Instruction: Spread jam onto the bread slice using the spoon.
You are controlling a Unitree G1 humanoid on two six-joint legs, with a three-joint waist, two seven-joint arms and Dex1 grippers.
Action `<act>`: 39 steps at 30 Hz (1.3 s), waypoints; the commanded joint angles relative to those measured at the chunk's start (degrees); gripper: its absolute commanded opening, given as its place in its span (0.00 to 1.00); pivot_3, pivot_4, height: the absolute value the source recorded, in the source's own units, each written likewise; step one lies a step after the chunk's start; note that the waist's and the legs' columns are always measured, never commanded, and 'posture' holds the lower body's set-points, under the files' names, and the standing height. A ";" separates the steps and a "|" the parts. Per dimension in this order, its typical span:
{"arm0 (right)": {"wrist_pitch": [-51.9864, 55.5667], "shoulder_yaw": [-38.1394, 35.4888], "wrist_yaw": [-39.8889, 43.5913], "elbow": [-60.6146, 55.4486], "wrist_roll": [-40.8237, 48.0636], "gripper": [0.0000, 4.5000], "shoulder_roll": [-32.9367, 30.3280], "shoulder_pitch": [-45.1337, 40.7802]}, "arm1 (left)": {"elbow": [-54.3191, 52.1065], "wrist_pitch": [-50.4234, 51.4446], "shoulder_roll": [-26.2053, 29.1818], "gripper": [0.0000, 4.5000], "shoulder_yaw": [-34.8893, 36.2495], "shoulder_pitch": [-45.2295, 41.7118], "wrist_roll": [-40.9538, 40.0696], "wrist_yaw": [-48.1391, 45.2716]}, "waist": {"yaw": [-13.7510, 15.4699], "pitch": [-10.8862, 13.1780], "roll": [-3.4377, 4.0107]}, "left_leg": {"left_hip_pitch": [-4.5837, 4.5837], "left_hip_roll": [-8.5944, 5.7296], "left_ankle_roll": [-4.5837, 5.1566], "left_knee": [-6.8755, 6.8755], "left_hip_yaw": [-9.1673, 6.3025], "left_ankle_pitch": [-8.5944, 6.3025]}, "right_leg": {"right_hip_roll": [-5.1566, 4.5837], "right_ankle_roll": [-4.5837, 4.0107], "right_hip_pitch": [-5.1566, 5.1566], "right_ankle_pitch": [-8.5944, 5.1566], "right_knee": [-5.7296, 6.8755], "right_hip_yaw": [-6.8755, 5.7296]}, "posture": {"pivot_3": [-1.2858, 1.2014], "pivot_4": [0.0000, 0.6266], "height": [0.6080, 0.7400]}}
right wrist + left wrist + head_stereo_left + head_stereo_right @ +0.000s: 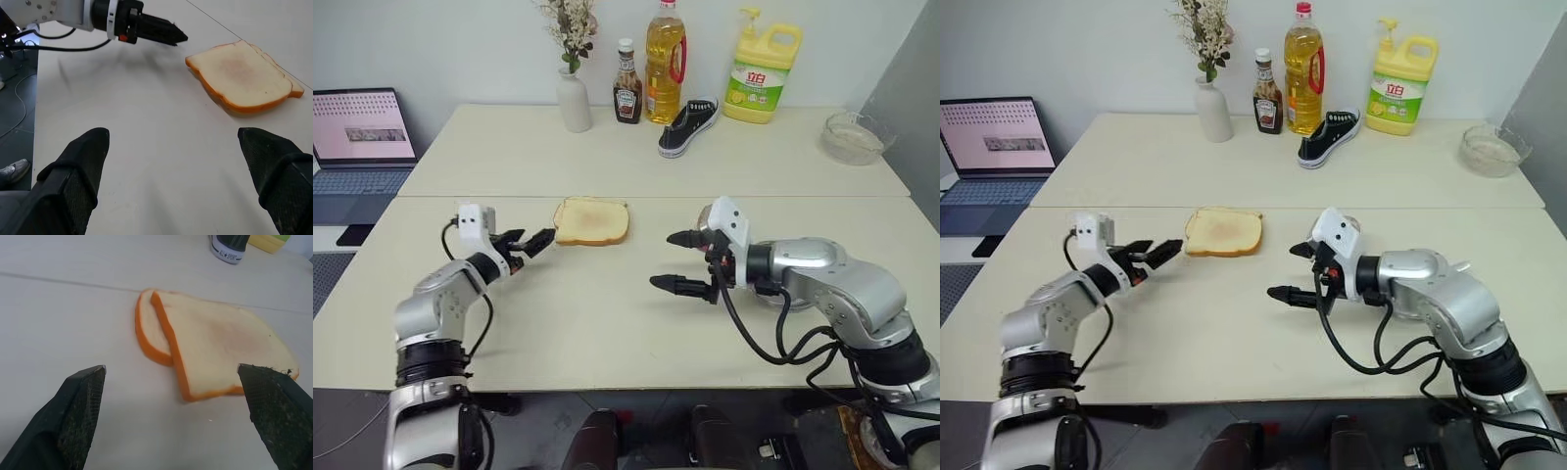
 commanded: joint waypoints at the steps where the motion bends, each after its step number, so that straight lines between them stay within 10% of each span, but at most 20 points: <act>1: -0.82 -0.40 -0.10 -1.31 -0.71 0.99 0.52 -1.08 | 0.08 -0.23 -1.31 1.00 -0.93 -1.75 -1.45 -0.80 | -0.06 0.00 0.00 | 0.00 0.00 0.00 -0.01 0.00 0.00 | 0.01 0.00 -0.01 0.00 0.01 -0.01 | 0.52 0.24 1.00; 9: 0.09 -1.71 -0.76 -1.59 -1.23 1.00 0.68 -1.19 | 5.93 -4.26 -2.84 0.87 -3.93 -5.39 0.43 -1.82 | -0.35 0.00 0.00 | 0.01 -0.04 0.00 -0.02 0.01 0.00 | 0.06 -0.02 -0.01 0.01 0.01 -0.02 | 0.52 0.24 1.00; 21: -0.01 -3.78 -1.79 -0.86 -1.68 1.00 0.34 -0.80 | 2.72 -6.85 -2.47 0.02 -4.80 -5.24 1.14 -1.37 | -0.37 0.00 0.00 | 0.01 -0.02 0.00 -0.02 -0.01 0.00 | 0.07 -0.02 -0.01 0.01 0.00 -0.01 | 0.52 0.24 1.00; 39: -7.24 -11.16 8.33 9.18 -3.10 1.00 -10.44 -2.48 | -19.95 0.05 18.69 0.01 -21.94 -8.51 -2.18 -36.57 | -0.85 0.02 0.03 | 0.02 0.04 0.01 -0.14 0.07 -0.01 | 0.25 -0.07 -0.05 -0.03 -0.06 0.00 | 0.52 0.24 1.00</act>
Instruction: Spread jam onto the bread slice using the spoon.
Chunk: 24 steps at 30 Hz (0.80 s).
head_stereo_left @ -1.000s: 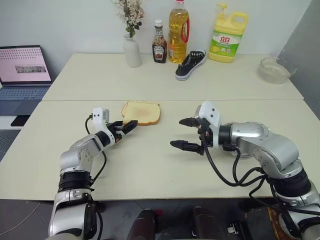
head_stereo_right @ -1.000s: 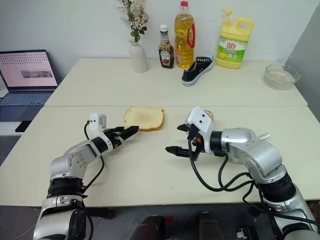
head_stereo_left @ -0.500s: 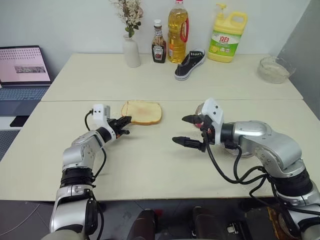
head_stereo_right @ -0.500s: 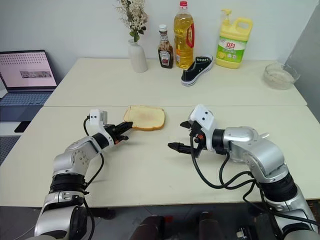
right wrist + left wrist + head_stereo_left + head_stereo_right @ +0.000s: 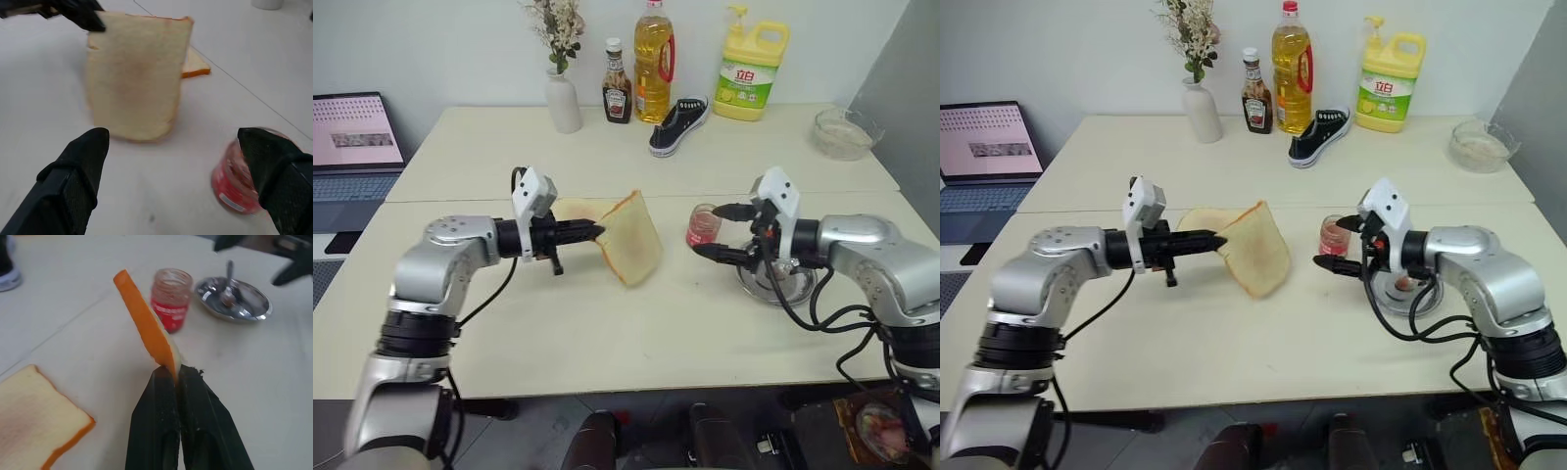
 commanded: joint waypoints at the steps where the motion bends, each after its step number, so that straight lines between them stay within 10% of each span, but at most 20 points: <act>1: -1.75 -3.30 1.22 -0.73 0.20 1.00 -1.57 -0.85 | -4.30 -0.05 3.03 0.01 -2.18 -0.82 -0.94 -6.38 | 0.09 0.01 0.02 | -0.01 0.00 0.00 0.00 -0.01 0.00 | 0.01 0.00 0.00 0.00 0.00 0.00 | 0.52 0.24 1.00; 19: 3.11 -11.91 -2.08 -7.90 3.20 1.00 -4.82 7.96 | -0.63 -0.71 -12.92 0.01 -10.26 -9.36 -4.18 -11.51 | 0.37 0.02 0.02 | -0.06 -0.02 0.00 0.08 -0.03 0.00 | 0.00 0.24 0.04 -0.15 -0.01 0.03 | 0.52 0.24 1.00; 24: 4.17 -13.67 -2.94 -9.13 3.42 1.00 -5.76 9.09 | -1.24 -2.45 -10.26 0.01 -13.60 -7.90 -2.15 -17.27 | 0.06 0.01 0.03 | -0.04 -0.02 0.00 0.06 0.02 0.00 | -0.01 0.27 0.04 -0.16 -0.01 0.06 | 0.52 0.24 1.00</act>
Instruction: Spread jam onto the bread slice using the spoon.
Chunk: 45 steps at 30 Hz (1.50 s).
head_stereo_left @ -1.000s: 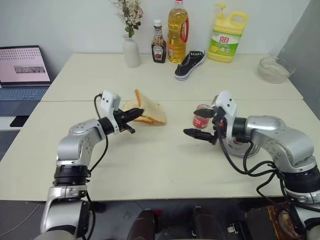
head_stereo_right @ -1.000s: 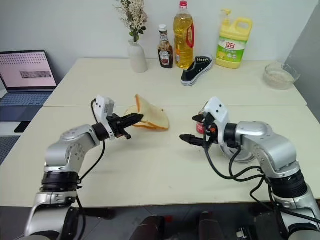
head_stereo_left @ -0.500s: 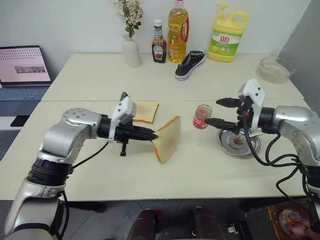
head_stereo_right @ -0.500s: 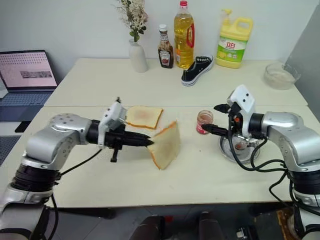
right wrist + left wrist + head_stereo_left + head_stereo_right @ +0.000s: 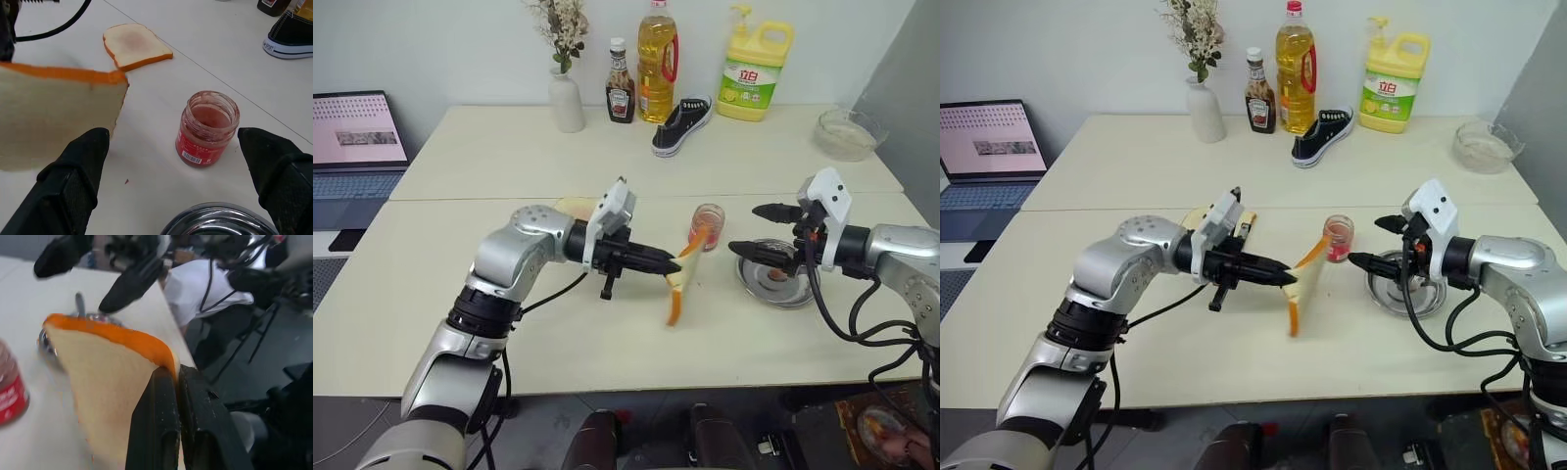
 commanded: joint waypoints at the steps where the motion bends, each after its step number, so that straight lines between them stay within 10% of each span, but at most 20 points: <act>1: 0.43 -3.32 -0.55 -2.33 1.06 1.00 -1.56 0.29 | -1.25 -1.37 1.88 0.01 -1.21 1.79 0.74 -3.36 | -0.10 0.00 0.02 | 0.03 0.01 0.00 -0.02 0.02 0.00 | 0.01 -0.02 0.00 0.00 0.01 0.00 | 0.52 0.24 1.00; 5: 1.26 -4.78 -0.42 -3.20 1.62 1.00 -2.73 1.46 | -2.95 5.22 0.44 0.01 1.46 0.57 -4.25 -2.16 | 0.19 0.01 0.02 | -0.02 0.03 0.00 0.03 -0.07 0.00 | 0.03 -0.01 0.00 -0.01 0.02 -0.03 | 0.52 0.24 1.00; 9: 1.77 -5.61 -0.49 -3.98 2.13 1.00 -3.52 2.66 | 6.64 -20.47 3.84 0.01 -9.85 3.88 17.03 -2.17 | 0.41 -0.02 0.07 | 0.03 -0.02 0.00 0.02 0.00 0.00 | 0.00 -0.01 0.06 -0.01 -0.03 0.03 | 0.52 0.24 1.00; 20: 4.28 -8.77 0.97 -7.48 5.15 1.00 -6.78 7.87 | 29.85 -46.14 -6.35 0.01 -11.64 -2.85 33.56 12.82 | 1.75 -0.01 0.05 | -0.06 -0.01 0.00 0.07 -0.02 0.00 | -0.08 0.01 0.02 0.01 -0.05 0.03 | 0.52 0.24 1.00; 45: 4.97 -18.25 -2.21 -10.31 7.60 1.00 -7.85 22.67 | 42.34 -50.30 -14.12 0.11 -8.63 -8.73 35.99 18.28 | 1.67 0.00 0.03 | -0.05 -0.07 0.00 0.07 -0.03 0.00 | -0.01 0.08 0.03 0.00 0.00 -0.03 | 0.52 0.24 1.00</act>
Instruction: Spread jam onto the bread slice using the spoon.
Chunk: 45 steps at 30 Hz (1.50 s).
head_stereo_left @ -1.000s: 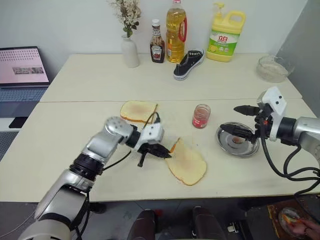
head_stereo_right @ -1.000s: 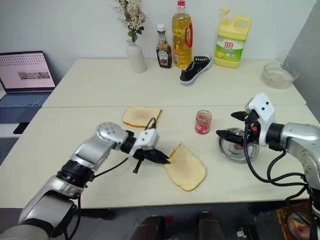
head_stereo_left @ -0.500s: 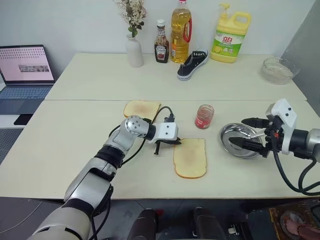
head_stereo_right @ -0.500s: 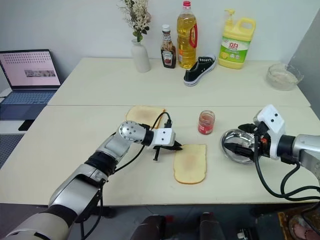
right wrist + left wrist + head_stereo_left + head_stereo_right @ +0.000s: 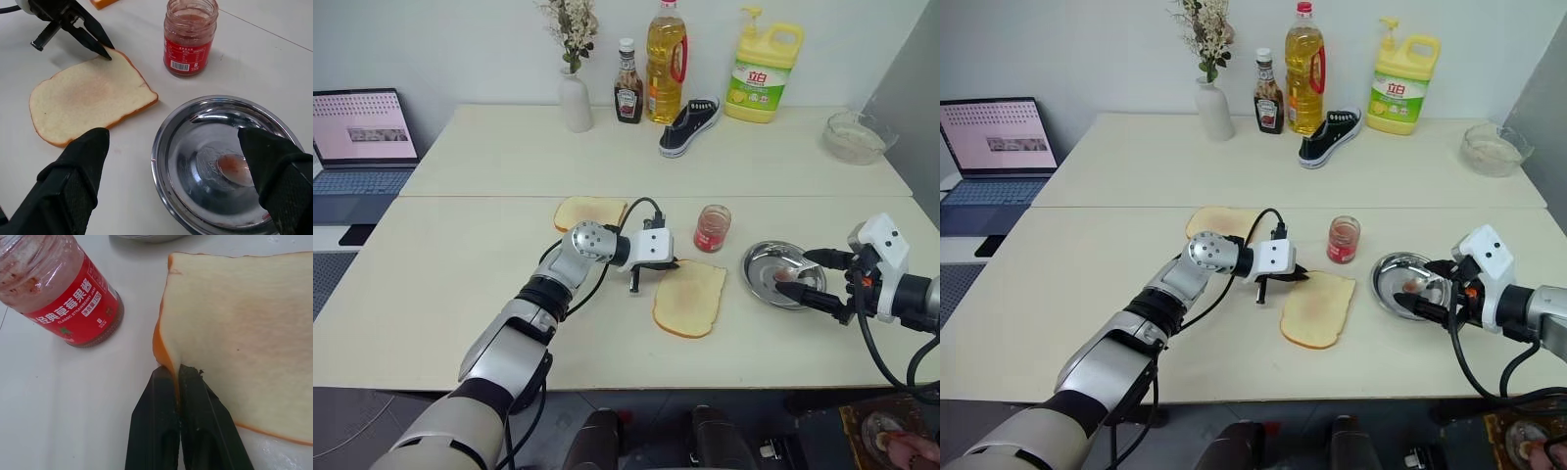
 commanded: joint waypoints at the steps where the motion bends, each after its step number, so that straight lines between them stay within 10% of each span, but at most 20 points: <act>1: -0.37 -3.28 -0.72 -1.59 0.64 1.00 0.17 1.08 | -1.36 0.66 0.03 0.15 2.17 -0.44 -1.35 -0.94 | 0.05 0.00 0.00 | 0.00 0.00 0.00 0.00 0.00 0.00 | 0.00 0.00 0.00 0.00 0.00 -0.01 | 0.52 0.24 1.00; 13: -1.92 -8.81 -6.77 6.34 -2.03 1.00 6.07 5.72 | -9.07 1.69 8.12 0.98 6.19 2.53 -0.55 0.38 | -0.21 0.00 0.00 | 0.04 0.03 0.00 -0.01 0.00 0.00 | 0.03 0.00 0.01 0.00 0.03 0.01 | 0.52 0.24 1.00; 24: 5.98 -17.14 -13.92 22.59 9.37 1.00 16.87 -5.12 | -45.34 30.23 12.79 0.99 10.55 14.95 -18.39 -8.23 | -0.23 -0.03 0.06 | 0.10 0.12 0.00 0.00 0.00 0.00 | 0.03 -0.12 0.06 0.06 0.08 0.06 | 0.52 0.24 1.00; 45: 3.73 -15.17 -17.26 47.57 9.66 1.00 18.93 -19.54 | -55.45 37.62 14.42 0.99 11.26 17.94 -21.66 -2.84 | -1.48 -0.06 0.11 | 0.11 0.06 0.00 -0.02 0.07 0.00 | 0.08 -0.32 0.05 0.17 0.09 0.10 | 0.52 0.24 1.00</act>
